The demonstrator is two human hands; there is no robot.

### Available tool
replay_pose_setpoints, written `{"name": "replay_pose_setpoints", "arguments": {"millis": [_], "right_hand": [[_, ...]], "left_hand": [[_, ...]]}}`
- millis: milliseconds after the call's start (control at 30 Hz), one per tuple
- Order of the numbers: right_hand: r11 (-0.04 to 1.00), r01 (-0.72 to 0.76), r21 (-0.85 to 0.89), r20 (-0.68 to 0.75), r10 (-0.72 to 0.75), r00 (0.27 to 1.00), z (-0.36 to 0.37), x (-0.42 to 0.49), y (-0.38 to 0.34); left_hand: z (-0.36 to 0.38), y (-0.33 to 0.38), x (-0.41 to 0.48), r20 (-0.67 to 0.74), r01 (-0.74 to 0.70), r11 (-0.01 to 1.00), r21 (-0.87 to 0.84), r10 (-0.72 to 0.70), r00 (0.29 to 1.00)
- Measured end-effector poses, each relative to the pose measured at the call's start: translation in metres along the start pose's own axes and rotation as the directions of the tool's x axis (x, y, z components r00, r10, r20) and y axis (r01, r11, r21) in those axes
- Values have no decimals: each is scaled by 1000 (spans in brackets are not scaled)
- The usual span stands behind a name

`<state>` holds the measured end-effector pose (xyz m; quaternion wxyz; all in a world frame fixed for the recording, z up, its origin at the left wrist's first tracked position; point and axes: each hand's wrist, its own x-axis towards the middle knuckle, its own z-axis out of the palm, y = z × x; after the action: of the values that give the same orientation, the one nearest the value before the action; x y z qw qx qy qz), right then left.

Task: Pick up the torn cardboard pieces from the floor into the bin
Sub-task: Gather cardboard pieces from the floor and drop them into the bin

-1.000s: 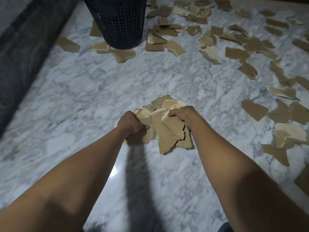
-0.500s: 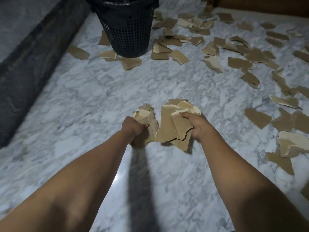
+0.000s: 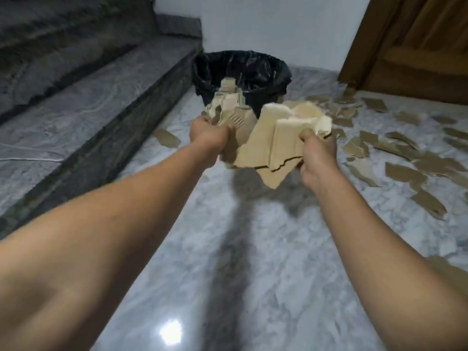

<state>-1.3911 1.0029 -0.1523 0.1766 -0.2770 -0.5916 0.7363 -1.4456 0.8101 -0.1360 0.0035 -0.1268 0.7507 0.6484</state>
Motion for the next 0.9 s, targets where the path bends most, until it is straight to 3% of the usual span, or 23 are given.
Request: {"name": "replay_pose_setpoints", "arguments": {"millis": [67, 167, 300, 400, 467, 533, 700, 800, 900], "right_hand": [[987, 162, 4, 44, -162, 986, 37, 14, -43], [919, 363, -156, 111, -349, 931, 92, 35, -94], [849, 473, -235, 112, -459, 881, 155, 59, -119], [905, 389, -169, 67, -383, 921, 186, 75, -121], [967, 239, -85, 151, -224, 963, 195, 82, -119], [986, 110, -128, 239, -77, 968, 195, 87, -111], [979, 98, -176, 201, -62, 978, 168, 92, -90], [985, 105, -140, 163, -82, 983, 137, 83, -84], [983, 86, -164, 141, -63, 988, 86, 72, -75]], "left_hand": [[-3, 50, 29, -31, -129, 992, -3, 129, 991], [0, 109, 67, -86, -261, 961, -92, 253, 964], [10, 137, 115, -179, -331, 915, -232, 294, 939], [15, 133, 142, -36, -289, 928, -237, 289, 957], [18, 126, 155, 126, -195, 958, -210, 224, 966], [20, 118, 163, 194, -143, 968, -204, 183, 964], [26, 101, 148, 124, -223, 963, -151, 242, 962], [40, 93, 119, -20, -409, 911, 53, 411, 911], [73, 80, 73, 98, -504, 835, 219, 495, 863]]}}
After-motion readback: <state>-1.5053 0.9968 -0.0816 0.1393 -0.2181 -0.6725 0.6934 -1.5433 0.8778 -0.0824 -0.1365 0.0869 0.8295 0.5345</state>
